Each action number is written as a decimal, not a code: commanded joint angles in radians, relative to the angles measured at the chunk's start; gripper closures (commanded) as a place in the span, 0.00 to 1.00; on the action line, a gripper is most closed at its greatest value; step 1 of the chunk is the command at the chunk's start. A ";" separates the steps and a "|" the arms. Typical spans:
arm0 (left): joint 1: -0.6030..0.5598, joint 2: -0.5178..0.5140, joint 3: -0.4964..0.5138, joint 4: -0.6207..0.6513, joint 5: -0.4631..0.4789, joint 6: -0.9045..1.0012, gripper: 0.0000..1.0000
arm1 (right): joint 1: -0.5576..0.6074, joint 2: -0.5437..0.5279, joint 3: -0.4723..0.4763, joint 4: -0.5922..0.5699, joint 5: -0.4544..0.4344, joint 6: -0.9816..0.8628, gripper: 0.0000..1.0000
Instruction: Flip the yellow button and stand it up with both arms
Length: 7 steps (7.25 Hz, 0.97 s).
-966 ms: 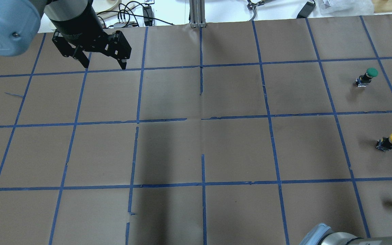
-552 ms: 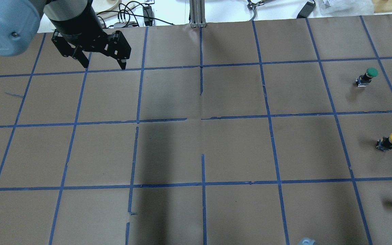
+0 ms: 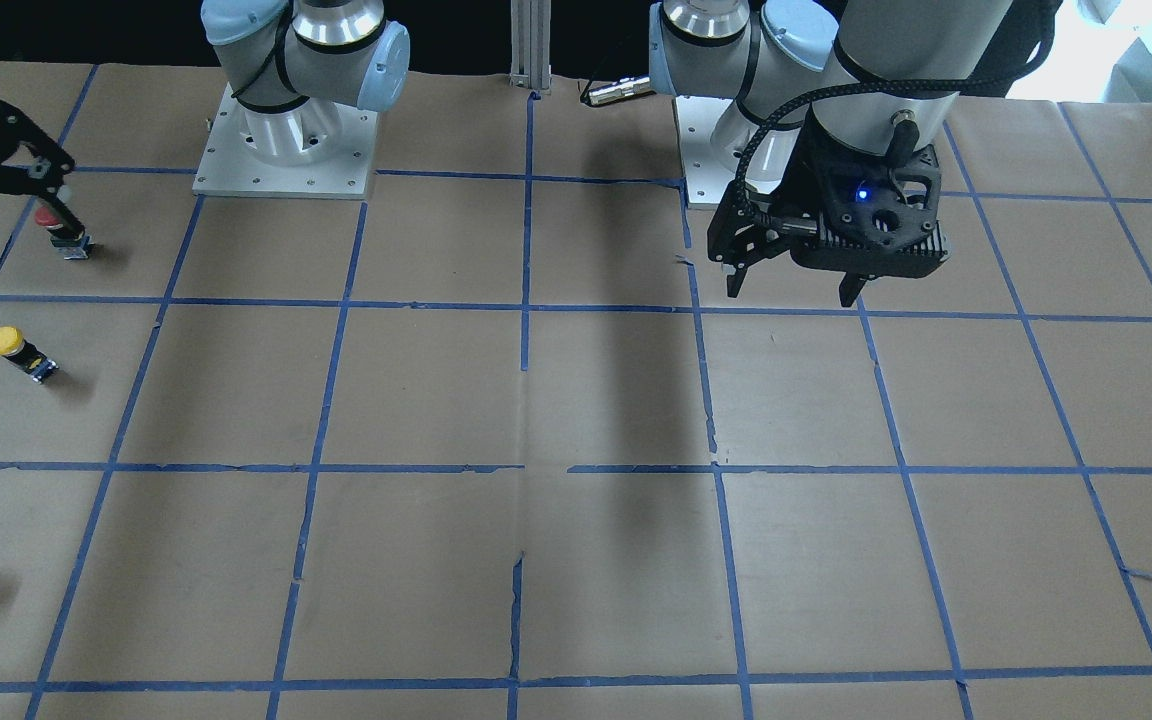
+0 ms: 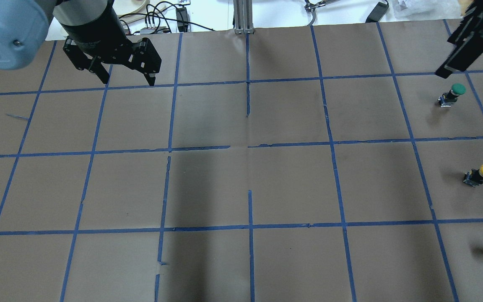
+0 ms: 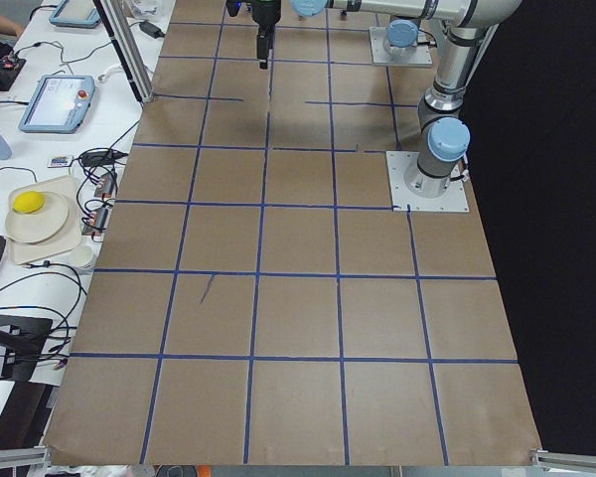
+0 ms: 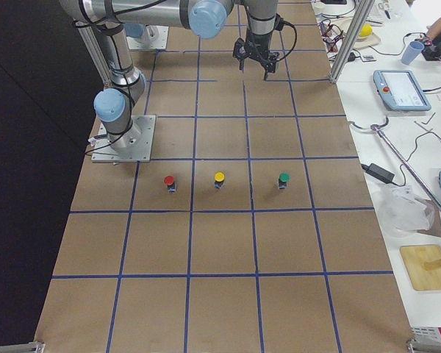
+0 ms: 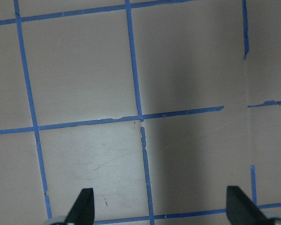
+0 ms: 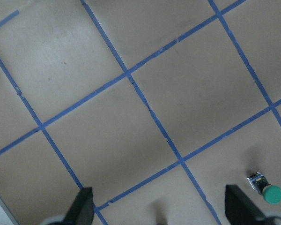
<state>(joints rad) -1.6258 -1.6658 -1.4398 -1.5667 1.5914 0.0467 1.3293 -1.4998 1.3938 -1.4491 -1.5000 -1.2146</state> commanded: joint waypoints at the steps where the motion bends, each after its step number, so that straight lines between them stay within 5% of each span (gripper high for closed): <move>1: 0.000 0.003 -0.001 -0.015 0.002 0.004 0.00 | 0.156 0.004 -0.002 0.006 -0.006 0.372 0.00; 3: -0.002 0.003 -0.001 -0.015 0.002 0.004 0.00 | 0.272 0.003 0.004 -0.031 -0.066 0.667 0.00; 7: -0.002 0.003 -0.001 -0.009 -0.002 0.004 0.00 | 0.275 -0.010 0.013 -0.036 -0.049 1.208 0.00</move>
<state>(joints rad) -1.6270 -1.6629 -1.4399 -1.5782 1.5910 0.0506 1.6060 -1.5053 1.4057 -1.4813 -1.5534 -0.1251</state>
